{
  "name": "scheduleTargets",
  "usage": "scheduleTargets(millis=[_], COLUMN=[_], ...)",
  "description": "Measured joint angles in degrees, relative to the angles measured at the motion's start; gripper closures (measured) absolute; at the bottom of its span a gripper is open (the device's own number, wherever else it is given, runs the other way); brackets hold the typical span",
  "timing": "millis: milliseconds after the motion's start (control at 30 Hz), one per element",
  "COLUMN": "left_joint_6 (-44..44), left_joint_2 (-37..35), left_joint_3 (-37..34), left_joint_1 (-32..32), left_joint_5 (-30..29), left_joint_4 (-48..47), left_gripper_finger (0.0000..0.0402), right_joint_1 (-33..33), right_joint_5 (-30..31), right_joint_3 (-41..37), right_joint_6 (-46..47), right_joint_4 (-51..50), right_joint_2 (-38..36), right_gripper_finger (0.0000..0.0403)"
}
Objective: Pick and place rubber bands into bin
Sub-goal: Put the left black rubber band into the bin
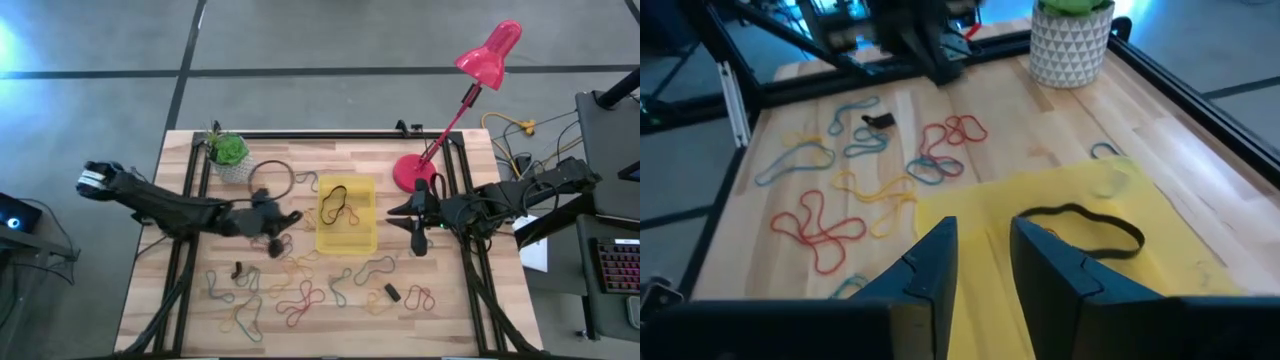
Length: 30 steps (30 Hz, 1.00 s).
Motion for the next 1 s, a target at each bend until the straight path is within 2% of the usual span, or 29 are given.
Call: scheduleTargets(millis=[167, 433, 633, 767, 900, 1000], left_joint_6=[5.39, 12.39, 13.33, 11.97, 14.15, 15.64], left_joint_2=[10.8, 23.82, 29.79, 32.63, 33.54, 33.29], left_joint_3=[4.48, 16.12, 21.91, 25.06, 26.99, 27.32], left_joint_1=[6.72, 13.52, 17.81, 19.71, 20.05, 20.03], left_joint_5=[8.15, 17.15, 21.29, 21.62, 24.64, 24.76], left_joint_4=[6.95, 6.75, 4.09, -0.83, -2.89, -2.63], left_gripper_finger=[0.0402, 0.0402, 0.0402, 0.0402, 0.0402, 0.0401], right_joint_1=[0.0, 0.02, 0.03, 0.04, 0.04, 0.04], right_joint_5=[-0.02, -0.44, -0.52, -1.15, -1.33, -1.31], right_joint_3=[0.0, -0.07, -0.36, -0.92, -1.28, -1.41], right_joint_6=[1.23, 4.11, 6.06, 7.49, 8.9, 9.05], right_joint_4=[0.96, 0.53, 0.48, 0.32, 0.09, 0.11], right_joint_2=[0.0, 0.0, 0.0, 0.0, 0.02, 0.02], right_gripper_finger=[0.0317, 0.0316, 0.0325, 0.0328, 0.0324, 0.0318])
